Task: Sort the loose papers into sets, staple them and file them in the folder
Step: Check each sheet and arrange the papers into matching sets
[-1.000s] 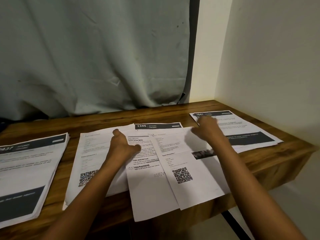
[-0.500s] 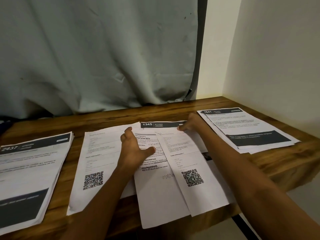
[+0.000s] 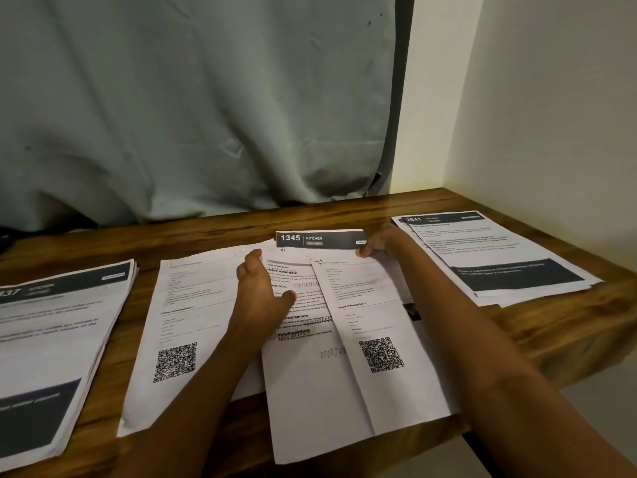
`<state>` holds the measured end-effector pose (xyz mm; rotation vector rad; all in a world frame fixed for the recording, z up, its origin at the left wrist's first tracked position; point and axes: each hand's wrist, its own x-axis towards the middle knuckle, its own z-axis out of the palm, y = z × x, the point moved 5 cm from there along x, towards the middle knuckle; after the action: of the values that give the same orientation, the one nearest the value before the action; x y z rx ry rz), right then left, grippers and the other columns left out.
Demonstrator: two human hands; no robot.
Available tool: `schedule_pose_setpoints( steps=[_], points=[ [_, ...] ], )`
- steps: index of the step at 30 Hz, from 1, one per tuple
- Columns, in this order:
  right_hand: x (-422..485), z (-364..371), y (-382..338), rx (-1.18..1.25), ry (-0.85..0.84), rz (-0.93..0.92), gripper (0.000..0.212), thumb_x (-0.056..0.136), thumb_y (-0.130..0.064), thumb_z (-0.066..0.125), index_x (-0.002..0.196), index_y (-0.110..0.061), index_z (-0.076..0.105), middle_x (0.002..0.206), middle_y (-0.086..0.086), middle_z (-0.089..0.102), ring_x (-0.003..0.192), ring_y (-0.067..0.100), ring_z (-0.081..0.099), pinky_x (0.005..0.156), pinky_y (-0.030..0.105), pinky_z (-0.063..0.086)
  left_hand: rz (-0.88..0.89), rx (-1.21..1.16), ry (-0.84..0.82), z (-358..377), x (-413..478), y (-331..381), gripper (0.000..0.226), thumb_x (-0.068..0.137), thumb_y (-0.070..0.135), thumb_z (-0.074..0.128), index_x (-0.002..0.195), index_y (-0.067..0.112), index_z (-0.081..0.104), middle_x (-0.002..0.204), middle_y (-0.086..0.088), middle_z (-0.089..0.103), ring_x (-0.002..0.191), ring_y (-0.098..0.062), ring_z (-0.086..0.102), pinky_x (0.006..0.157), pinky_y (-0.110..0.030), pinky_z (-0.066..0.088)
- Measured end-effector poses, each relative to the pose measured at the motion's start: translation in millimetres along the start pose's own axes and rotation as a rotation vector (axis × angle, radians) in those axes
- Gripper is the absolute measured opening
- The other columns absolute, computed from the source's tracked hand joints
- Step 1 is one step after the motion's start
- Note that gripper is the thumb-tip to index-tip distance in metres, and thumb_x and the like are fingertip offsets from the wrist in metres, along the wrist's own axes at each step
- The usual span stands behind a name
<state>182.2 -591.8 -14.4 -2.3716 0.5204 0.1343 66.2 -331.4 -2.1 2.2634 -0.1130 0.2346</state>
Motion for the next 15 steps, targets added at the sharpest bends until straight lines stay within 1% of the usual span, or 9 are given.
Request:
schedule_pose_setpoints(
  steps=[2, 5, 6, 8, 10, 12, 15],
  points=[
    [-3, -6, 1, 0.082, 0.033, 0.013, 0.050, 0.075, -0.023, 0.080, 0.114, 0.000, 0.058, 0.123, 0.015, 0.058, 0.115, 0.034, 0.054, 0.102, 0.045, 0.043, -0.003, -0.003, 0.000, 0, 0, 0, 0.086, 0.082, 0.010, 0.072, 0.147, 0.013, 0.016, 0.149, -0.011, 0.028, 0.133, -0.025, 0.037, 0.097, -0.028, 0.041],
    [-2, -16, 5, 0.190, 0.144, -0.036, 0.041, 0.082, -0.031, 0.073, 0.108, -0.004, 0.056, 0.109, 0.013, 0.059, 0.105, 0.030, 0.057, 0.098, 0.041, 0.046, -0.007, -0.010, -0.002, 0, -1, 0, 0.087, 0.082, 0.008, 0.072, 0.148, 0.013, 0.016, 0.149, -0.011, 0.028, 0.133, -0.025, 0.037, 0.097, -0.028, 0.042],
    [-1, -17, 6, 0.238, 0.164, -0.061, 0.036, 0.084, -0.031, 0.070, 0.106, -0.007, 0.056, 0.104, 0.011, 0.058, 0.101, 0.028, 0.057, 0.094, 0.038, 0.046, -0.007, -0.011, -0.003, 1, 0, 0, 0.087, 0.082, 0.007, 0.072, 0.148, 0.013, 0.015, 0.149, -0.011, 0.028, 0.133, -0.025, 0.037, 0.097, -0.028, 0.041],
    [0, -16, 7, 0.354, 0.187, -0.119, 0.024, 0.087, -0.028, 0.068, 0.101, -0.011, 0.057, 0.097, 0.008, 0.056, 0.095, 0.025, 0.054, 0.082, 0.033, 0.045, -0.007, -0.009, -0.005, 2, 0, 0, 0.087, 0.082, 0.006, 0.072, 0.148, 0.013, 0.015, 0.148, -0.011, 0.029, 0.133, -0.025, 0.037, 0.091, -0.023, 0.040],
    [-1, -17, 6, 0.419, 0.212, -0.189, 0.015, 0.088, -0.025, 0.067, 0.087, -0.014, 0.057, 0.090, 0.008, 0.057, 0.090, 0.024, 0.054, 0.075, 0.030, 0.041, -0.008, -0.006, -0.004, 2, 0, -1, 0.087, 0.081, 0.006, 0.072, 0.148, 0.013, 0.016, 0.147, -0.012, 0.030, 0.132, -0.025, 0.038, 0.085, -0.019, 0.038],
    [-3, -20, 3, 0.473, 0.206, -0.237, 0.016, 0.089, -0.021, 0.065, 0.079, -0.015, 0.054, 0.086, 0.008, 0.056, 0.084, 0.021, 0.054, 0.073, 0.029, 0.041, -0.011, -0.004, 0.003, 2, 1, -2, 0.088, 0.080, 0.007, 0.073, 0.147, 0.013, 0.017, 0.146, -0.012, 0.031, 0.131, -0.026, 0.038, 0.089, -0.024, 0.041],
    [-9, -27, -1, 0.598, 0.200, -0.264, 0.013, 0.090, -0.016, 0.063, 0.085, -0.013, 0.052, 0.081, 0.006, 0.054, 0.073, 0.013, 0.051, 0.062, 0.022, 0.041, -0.011, -0.006, 0.012, 1, 0, -1, 0.088, 0.080, 0.008, 0.074, 0.147, 0.014, 0.018, 0.147, -0.011, 0.032, 0.133, -0.026, 0.037, 0.098, -0.031, 0.042]
  ],
)
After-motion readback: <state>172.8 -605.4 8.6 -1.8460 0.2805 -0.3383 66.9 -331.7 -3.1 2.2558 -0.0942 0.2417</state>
